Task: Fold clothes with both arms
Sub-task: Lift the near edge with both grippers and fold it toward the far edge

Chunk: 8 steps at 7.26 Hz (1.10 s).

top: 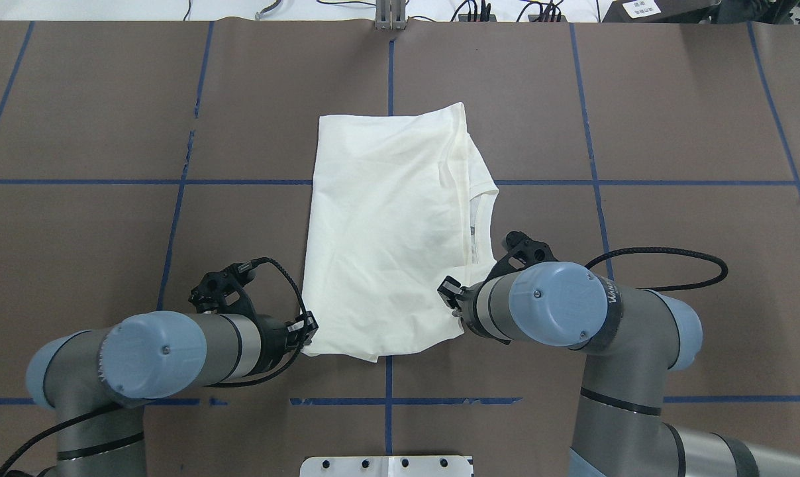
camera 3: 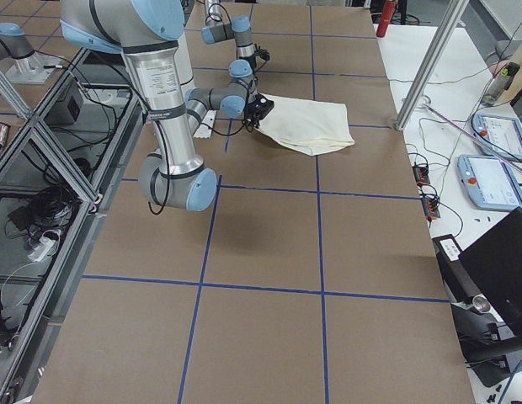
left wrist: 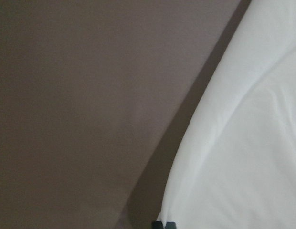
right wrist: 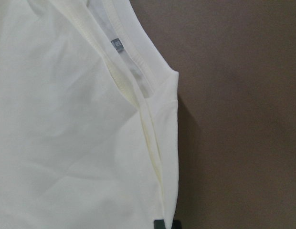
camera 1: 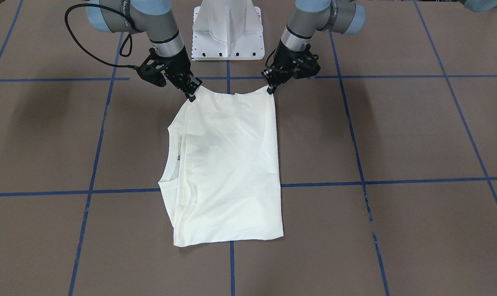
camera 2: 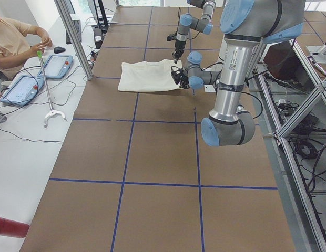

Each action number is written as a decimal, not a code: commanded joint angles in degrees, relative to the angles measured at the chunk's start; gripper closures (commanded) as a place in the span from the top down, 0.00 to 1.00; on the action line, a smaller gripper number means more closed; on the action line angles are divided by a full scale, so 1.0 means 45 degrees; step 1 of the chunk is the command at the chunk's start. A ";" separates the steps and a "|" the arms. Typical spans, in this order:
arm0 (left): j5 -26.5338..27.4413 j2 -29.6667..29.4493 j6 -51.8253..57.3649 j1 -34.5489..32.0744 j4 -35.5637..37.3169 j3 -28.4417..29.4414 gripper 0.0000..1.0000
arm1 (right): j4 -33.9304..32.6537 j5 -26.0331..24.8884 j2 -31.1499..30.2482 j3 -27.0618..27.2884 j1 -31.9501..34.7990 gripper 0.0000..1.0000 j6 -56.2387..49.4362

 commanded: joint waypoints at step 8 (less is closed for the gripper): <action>-0.1446 -0.1896 0.0790 -0.3903 0.0573 0.0240 0.00 | 0.0175 0.1226 0.2076 -0.1701 0.3156 0.00 0.0372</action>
